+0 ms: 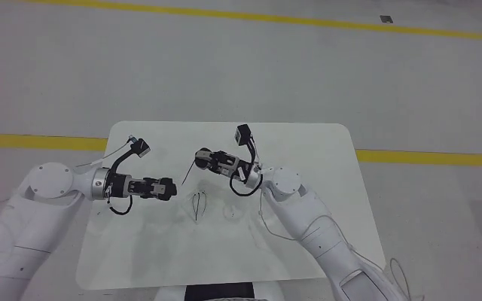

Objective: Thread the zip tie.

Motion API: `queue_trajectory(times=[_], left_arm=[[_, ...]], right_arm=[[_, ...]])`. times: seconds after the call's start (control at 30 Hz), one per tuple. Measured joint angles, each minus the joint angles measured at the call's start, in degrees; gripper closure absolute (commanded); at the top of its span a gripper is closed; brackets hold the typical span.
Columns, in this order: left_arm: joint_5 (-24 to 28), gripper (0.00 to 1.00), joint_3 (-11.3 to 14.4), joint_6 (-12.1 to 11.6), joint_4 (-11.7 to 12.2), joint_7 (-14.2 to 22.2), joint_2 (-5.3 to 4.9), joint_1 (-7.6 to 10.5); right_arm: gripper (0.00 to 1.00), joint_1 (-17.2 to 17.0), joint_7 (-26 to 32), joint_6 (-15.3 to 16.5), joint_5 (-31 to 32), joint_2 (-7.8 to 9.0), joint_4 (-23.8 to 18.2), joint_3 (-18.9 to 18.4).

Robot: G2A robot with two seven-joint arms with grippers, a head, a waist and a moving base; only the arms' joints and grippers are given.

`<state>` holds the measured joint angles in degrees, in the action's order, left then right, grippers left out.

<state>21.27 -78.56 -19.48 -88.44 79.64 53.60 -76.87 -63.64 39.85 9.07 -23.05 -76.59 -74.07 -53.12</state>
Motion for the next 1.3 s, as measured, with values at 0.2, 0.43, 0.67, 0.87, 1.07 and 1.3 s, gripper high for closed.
queue_trajectory(times=[0.2, 0.43, 0.67, 0.87, 1.07, 1.3], left_arm=[[0.0, 0.0, 0.0, 0.0, 0.0, 0.0, 0.0, 0.0], [0.3, 0.0, 0.0, 0.0, -0.5, -1.5, 0.15, -0.31], [0.8, 0.0, 0.6, 0.0, -4.2, -15.2, 1.79, -2.77], [-1.5, 0.0, 2.2, 0.0, -4.2, -22.6, 3.93, -3.34], [-1.2, 0.0, 2.9, 0.0, -2.9, -25.8, 5.23, -3.73], [-1.1, 0.0, 2.9, 0.0, -2.9, -25.9, 5.23, -3.77]], right_arm=[[1.0, -0.2, -0.7, -0.2, 0.3, 0.02, -0.2, -0.1], [1.0, -0.8, -2.3, 0.2, 0.2, -0.01, -0.9, -0.4], [1.0, -4.3, -12.6, 2.9, -0.1, -0.76, -3.4, -0.1], [1.0, -6.1, -20.2, 6.9, -0.5, -1.89, -4.3, 1.5], [1.0, -6.7, -22.9, 8.1, -0.1, -2.32, -4.8, 1.9], [1.0, -6.8, -23.2, 8.1, 0.0, -2.32, -5.0, 1.8]])
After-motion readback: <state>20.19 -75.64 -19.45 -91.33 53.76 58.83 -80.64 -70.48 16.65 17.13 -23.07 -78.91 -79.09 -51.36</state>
